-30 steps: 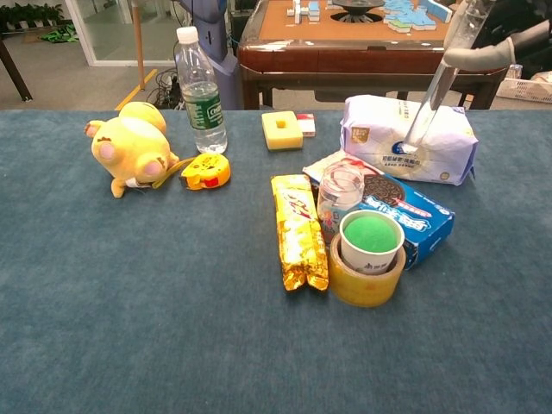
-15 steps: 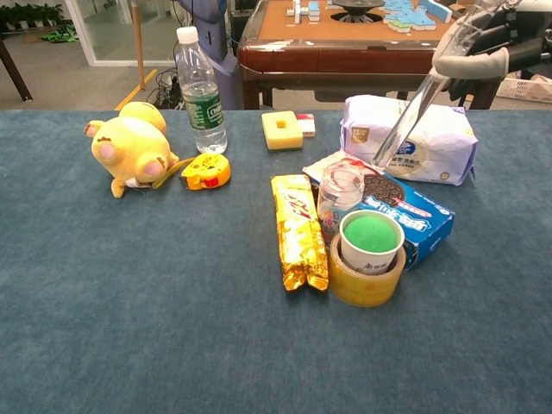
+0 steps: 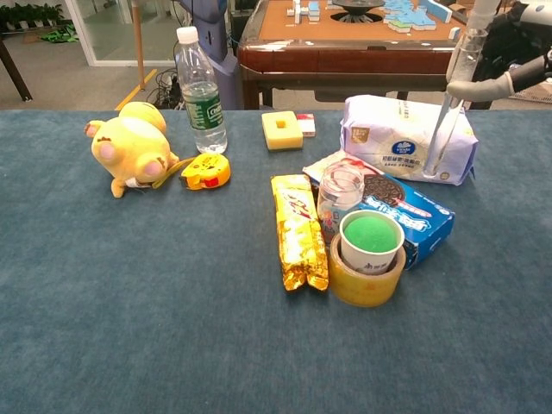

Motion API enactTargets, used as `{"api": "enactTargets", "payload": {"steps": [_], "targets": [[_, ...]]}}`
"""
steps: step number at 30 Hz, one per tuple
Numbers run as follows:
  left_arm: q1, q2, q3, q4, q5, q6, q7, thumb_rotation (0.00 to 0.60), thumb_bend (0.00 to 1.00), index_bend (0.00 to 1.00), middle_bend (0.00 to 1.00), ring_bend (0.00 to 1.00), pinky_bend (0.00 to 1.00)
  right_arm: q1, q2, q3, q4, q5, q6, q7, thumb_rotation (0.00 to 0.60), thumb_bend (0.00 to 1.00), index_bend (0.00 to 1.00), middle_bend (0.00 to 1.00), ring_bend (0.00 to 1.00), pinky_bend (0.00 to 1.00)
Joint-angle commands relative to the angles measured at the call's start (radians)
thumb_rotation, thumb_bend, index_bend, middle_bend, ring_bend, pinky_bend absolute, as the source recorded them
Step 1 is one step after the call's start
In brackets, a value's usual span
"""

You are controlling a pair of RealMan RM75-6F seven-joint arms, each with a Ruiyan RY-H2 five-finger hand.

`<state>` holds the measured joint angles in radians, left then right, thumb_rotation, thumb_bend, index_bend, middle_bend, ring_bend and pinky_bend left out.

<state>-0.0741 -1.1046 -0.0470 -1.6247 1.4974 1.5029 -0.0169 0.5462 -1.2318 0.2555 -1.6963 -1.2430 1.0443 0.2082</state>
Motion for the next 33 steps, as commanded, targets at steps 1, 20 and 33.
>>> {"api": "enactTargets", "payload": {"steps": [1,20,33], "targets": [[0.000,0.001,0.000,0.000,0.000,0.001,0.000,0.600,0.20,0.18,0.10,0.11,0.00,-0.001,0.026,0.015,-0.045,0.017,-0.076,0.207,0.600,0.47,0.70,0.56,0.49,0.38],[-0.011,-0.002,-0.001,-0.008,0.003,-0.010,0.010,0.600,0.20,0.18,0.10,0.11,0.00,-0.015,-0.024,0.005,0.022,0.051,0.002,0.025,0.600,0.47,0.70,0.56,0.52,0.38],[-0.012,-0.003,0.000,-0.002,0.003,-0.010,0.006,0.600,0.20,0.18,0.10,0.11,0.00,-0.021,0.008,-0.001,0.025,0.013,-0.021,0.070,0.600,0.48,0.70,0.57,0.52,0.38]]}}
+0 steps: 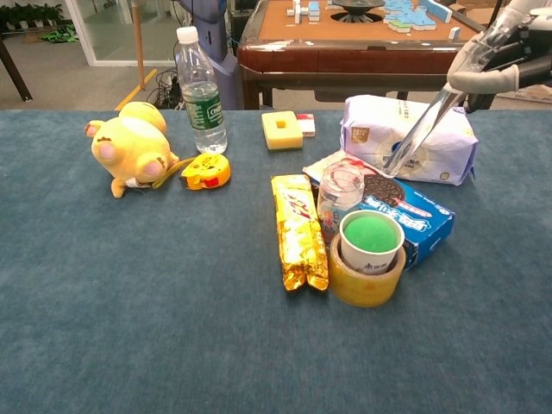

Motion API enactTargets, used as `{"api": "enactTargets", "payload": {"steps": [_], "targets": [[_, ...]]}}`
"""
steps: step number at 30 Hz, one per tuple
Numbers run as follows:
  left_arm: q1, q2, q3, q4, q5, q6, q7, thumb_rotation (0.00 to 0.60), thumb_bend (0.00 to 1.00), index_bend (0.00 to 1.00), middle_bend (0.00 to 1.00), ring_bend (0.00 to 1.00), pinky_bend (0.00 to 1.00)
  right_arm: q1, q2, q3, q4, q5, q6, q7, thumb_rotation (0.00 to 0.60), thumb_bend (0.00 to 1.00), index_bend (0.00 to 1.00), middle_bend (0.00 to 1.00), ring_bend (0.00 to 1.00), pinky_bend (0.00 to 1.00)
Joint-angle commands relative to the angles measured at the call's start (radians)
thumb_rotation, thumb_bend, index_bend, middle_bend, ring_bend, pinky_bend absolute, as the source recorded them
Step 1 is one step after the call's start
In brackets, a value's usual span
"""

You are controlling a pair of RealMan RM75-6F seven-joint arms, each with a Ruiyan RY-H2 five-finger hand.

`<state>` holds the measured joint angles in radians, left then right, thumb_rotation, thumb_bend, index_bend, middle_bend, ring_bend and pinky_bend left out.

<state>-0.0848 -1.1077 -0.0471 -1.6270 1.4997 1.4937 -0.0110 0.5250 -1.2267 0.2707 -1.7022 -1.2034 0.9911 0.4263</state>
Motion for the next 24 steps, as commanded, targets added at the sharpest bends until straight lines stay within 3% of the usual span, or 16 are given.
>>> {"api": "enactTargets", "payload": {"steps": [1,5,10,14,18,24], "targets": [[-0.001,0.000,0.000,-0.001,0.001,-0.001,0.001,0.600,0.20,0.18,0.10,0.11,0.00,0.000,-0.001,-0.020,0.041,-0.032,0.048,-0.189,0.600,0.48,0.70,0.57,0.52,0.38],[-0.003,-0.003,0.000,0.002,-0.001,-0.004,0.000,0.600,0.20,0.18,0.10,0.11,0.00,-0.001,-0.047,-0.033,0.106,-0.061,0.145,-0.375,0.600,0.48,0.70,0.57,0.52,0.38],[-0.004,-0.005,0.000,0.005,-0.001,-0.005,-0.001,0.600,0.20,0.18,0.10,0.11,0.00,-0.003,-0.075,-0.035,0.120,-0.057,0.168,-0.416,0.600,0.47,0.70,0.57,0.52,0.38],[-0.003,-0.005,0.000,0.007,-0.001,-0.004,-0.004,0.600,0.20,0.18,0.10,0.11,0.00,-0.002,-0.074,-0.019,0.062,-0.019,0.119,-0.310,0.600,0.48,0.70,0.57,0.52,0.38],[-0.003,-0.005,0.001,0.009,-0.001,-0.002,-0.007,0.600,0.20,0.18,0.10,0.11,0.00,0.003,-0.030,0.023,-0.045,0.045,0.013,-0.103,0.600,0.48,0.70,0.57,0.53,0.38],[0.000,-0.005,0.001,0.012,-0.001,0.001,-0.012,0.600,0.20,0.18,0.10,0.11,0.00,0.009,-0.027,0.062,-0.073,0.039,0.018,-0.033,0.600,0.48,0.70,0.57,0.53,0.38]]}}
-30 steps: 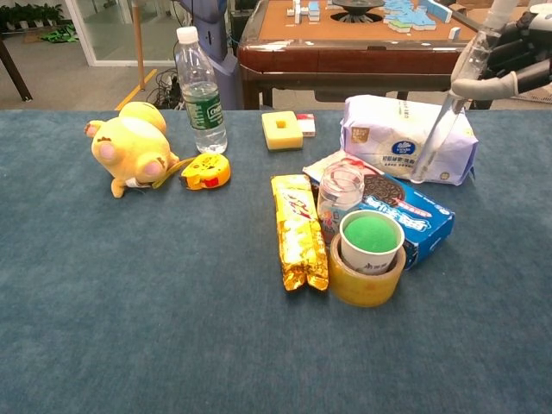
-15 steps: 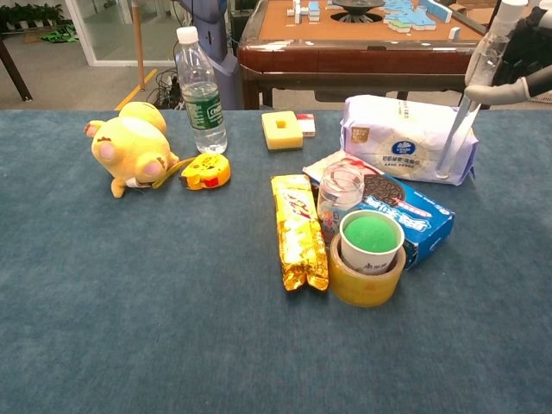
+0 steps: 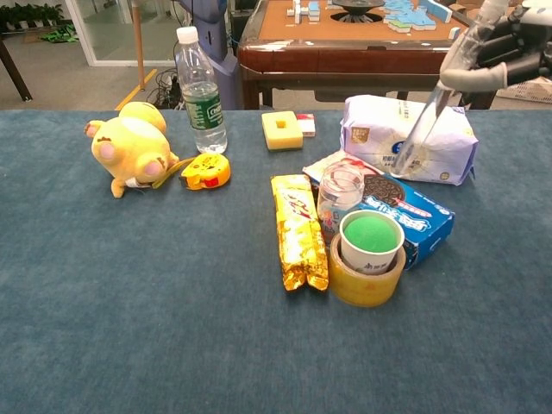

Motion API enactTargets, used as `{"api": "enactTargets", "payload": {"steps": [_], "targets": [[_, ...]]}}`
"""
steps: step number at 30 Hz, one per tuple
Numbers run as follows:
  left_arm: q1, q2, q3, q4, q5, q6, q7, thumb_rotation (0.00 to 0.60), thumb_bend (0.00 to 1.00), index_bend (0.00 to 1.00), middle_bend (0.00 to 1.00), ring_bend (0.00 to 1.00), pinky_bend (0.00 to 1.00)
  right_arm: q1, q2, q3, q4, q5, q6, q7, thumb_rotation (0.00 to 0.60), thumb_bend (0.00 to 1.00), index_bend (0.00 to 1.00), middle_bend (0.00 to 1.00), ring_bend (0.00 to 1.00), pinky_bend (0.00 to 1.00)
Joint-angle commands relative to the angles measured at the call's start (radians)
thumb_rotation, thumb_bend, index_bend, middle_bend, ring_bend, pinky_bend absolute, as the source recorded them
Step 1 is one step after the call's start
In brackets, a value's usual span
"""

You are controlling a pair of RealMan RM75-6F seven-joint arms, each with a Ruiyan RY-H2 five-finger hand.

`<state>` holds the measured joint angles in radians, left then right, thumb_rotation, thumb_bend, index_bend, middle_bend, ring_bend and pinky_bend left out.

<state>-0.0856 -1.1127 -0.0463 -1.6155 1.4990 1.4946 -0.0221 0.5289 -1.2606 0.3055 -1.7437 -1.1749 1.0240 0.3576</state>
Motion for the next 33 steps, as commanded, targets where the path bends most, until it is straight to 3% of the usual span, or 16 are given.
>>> {"api": "enactTargets", "payload": {"steps": [1,24,33], "targets": [[0.001,-0.001,0.001,0.002,0.000,0.001,-0.002,0.600,0.20,0.18,0.10,0.11,0.00,0.009,0.005,0.029,-0.034,0.007,-0.013,0.034,0.600,0.48,0.70,0.57,0.53,0.38],[0.008,0.000,0.000,0.022,-0.008,0.006,-0.023,0.600,0.20,0.18,0.10,0.11,0.00,0.087,-0.120,0.014,0.033,0.010,-0.040,-0.029,0.600,0.48,0.70,0.57,0.53,0.38],[0.009,-0.003,0.002,0.024,-0.008,0.004,-0.024,0.600,0.20,0.18,0.10,0.11,0.00,0.107,-0.181,-0.014,0.115,-0.009,-0.047,-0.055,0.600,0.48,0.71,0.57,0.53,0.38]]}}
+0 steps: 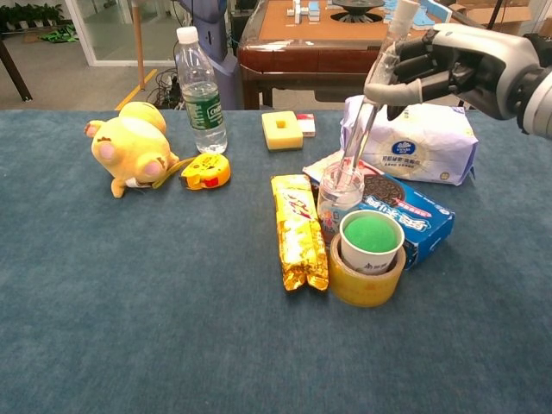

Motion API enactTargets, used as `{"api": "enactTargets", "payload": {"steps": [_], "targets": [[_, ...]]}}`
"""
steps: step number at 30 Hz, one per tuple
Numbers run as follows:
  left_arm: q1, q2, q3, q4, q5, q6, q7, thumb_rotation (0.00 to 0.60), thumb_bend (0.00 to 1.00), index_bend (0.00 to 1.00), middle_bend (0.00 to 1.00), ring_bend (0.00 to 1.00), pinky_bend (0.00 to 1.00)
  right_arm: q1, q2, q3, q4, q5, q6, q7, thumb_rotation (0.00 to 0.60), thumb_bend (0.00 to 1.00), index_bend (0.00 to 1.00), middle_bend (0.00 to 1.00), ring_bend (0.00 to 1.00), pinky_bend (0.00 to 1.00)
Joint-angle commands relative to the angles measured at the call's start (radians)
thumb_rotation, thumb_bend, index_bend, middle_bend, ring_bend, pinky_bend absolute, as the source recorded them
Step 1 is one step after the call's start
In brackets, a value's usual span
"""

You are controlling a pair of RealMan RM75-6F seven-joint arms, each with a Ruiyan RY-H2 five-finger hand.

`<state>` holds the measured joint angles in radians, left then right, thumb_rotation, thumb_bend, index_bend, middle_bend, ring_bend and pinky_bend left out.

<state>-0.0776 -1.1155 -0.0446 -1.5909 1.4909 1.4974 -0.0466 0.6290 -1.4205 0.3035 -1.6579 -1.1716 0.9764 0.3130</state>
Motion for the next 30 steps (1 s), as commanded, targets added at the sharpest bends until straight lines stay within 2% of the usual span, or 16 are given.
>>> {"api": "enactTargets", "payload": {"steps": [1,6,14,21,26,30], "targets": [[0.001,0.000,0.000,-0.001,0.000,0.001,0.000,0.600,0.20,0.18,0.10,0.11,0.00,0.010,-0.033,-0.018,0.048,-0.021,0.000,-0.014,0.600,0.48,0.70,0.57,0.53,0.38],[0.003,-0.001,0.000,0.002,-0.003,0.002,0.000,0.600,0.20,0.18,0.10,0.11,0.00,0.017,-0.075,-0.039,0.117,-0.052,-0.010,0.011,0.600,0.47,0.71,0.54,0.52,0.38],[0.002,-0.004,-0.001,0.003,-0.004,-0.001,0.002,0.600,0.20,0.18,0.10,0.11,0.00,0.028,-0.124,-0.064,0.202,-0.096,-0.032,0.064,0.600,0.44,0.68,0.46,0.44,0.33],[0.003,-0.006,-0.001,0.003,-0.006,-0.001,0.003,0.600,0.20,0.18,0.10,0.11,0.00,0.028,-0.133,-0.086,0.219,-0.119,-0.042,0.077,0.600,0.41,0.50,0.36,0.32,0.28],[0.003,-0.006,-0.001,0.004,-0.005,-0.001,0.003,0.600,0.20,0.18,0.10,0.11,0.00,0.019,-0.110,-0.093,0.193,-0.119,-0.038,0.057,0.600,0.29,0.31,0.26,0.23,0.22],[0.001,-0.006,-0.001,0.004,-0.004,-0.004,0.005,0.600,0.20,0.18,0.10,0.11,0.00,0.004,-0.079,-0.097,0.159,-0.116,-0.024,0.036,0.600,0.26,0.18,0.20,0.19,0.20]]}}
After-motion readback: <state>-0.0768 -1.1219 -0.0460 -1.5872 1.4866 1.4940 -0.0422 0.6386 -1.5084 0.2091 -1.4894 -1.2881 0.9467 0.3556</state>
